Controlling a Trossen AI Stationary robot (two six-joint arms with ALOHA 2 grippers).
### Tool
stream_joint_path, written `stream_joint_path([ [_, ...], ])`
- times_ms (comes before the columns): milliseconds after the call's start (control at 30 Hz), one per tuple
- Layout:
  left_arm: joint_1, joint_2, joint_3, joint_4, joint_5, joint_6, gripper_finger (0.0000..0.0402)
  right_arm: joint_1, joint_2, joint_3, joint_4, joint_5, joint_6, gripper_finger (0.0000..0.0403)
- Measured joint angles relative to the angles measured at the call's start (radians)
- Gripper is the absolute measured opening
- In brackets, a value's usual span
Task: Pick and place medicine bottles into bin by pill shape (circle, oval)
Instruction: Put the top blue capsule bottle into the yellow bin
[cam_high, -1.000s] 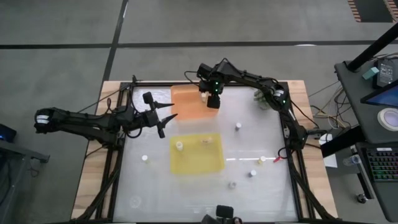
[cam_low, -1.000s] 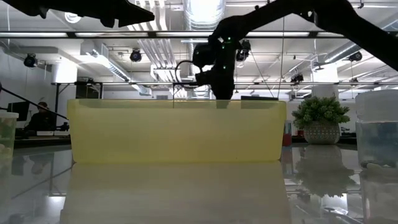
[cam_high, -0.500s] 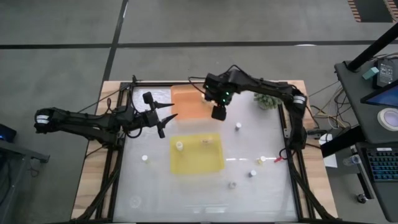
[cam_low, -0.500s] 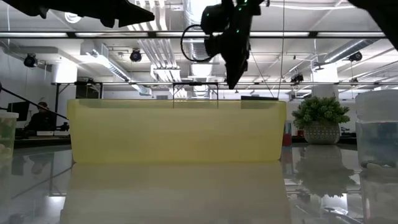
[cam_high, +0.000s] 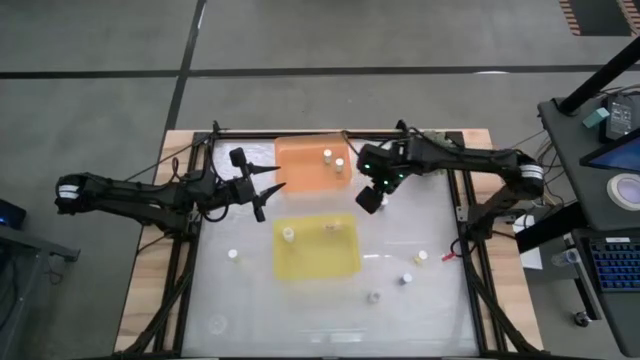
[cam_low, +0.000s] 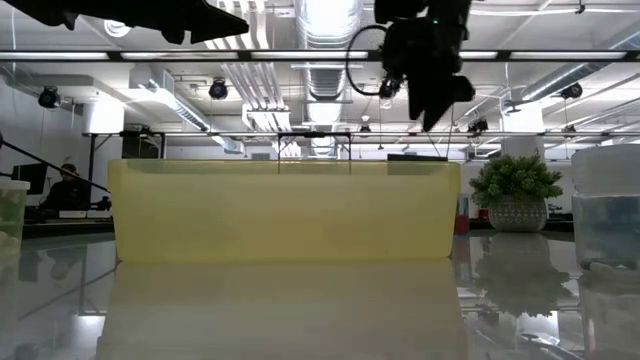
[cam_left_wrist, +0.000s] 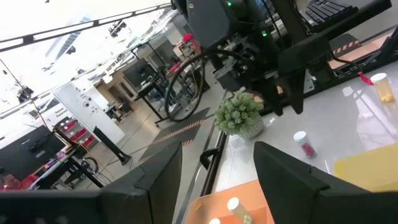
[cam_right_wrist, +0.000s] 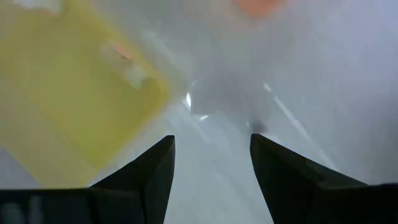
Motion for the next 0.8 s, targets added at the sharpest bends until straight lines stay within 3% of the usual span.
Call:
stream_joint_path([
  [100, 0.000, 0.000, 0.000, 0.000, 0.000, 0.000, 0.0184, -0.002, -0.043, -0.070, -0.002, 0.007, 0.062, 0.0210],
  [367, 0.000, 0.000, 0.000, 0.001, 0.000, 0.000, 0.0184, -0.004, -0.069, -0.179, -0.002, 0.166, 0.185, 0.0237],
  [633, 0.000, 0.000, 0.000, 0.001, 0.000, 0.000, 0.0184, -0.004, -0.036, -0.245, 0.017, 0.185, 0.214, 0.0253],
  [800, 0.000, 0.000, 0.000, 0.003, 0.000, -0.001, 0.0184, -0.004, -0.034, -0.312, 0.117, 0.183, 0.219, 0.0252],
])
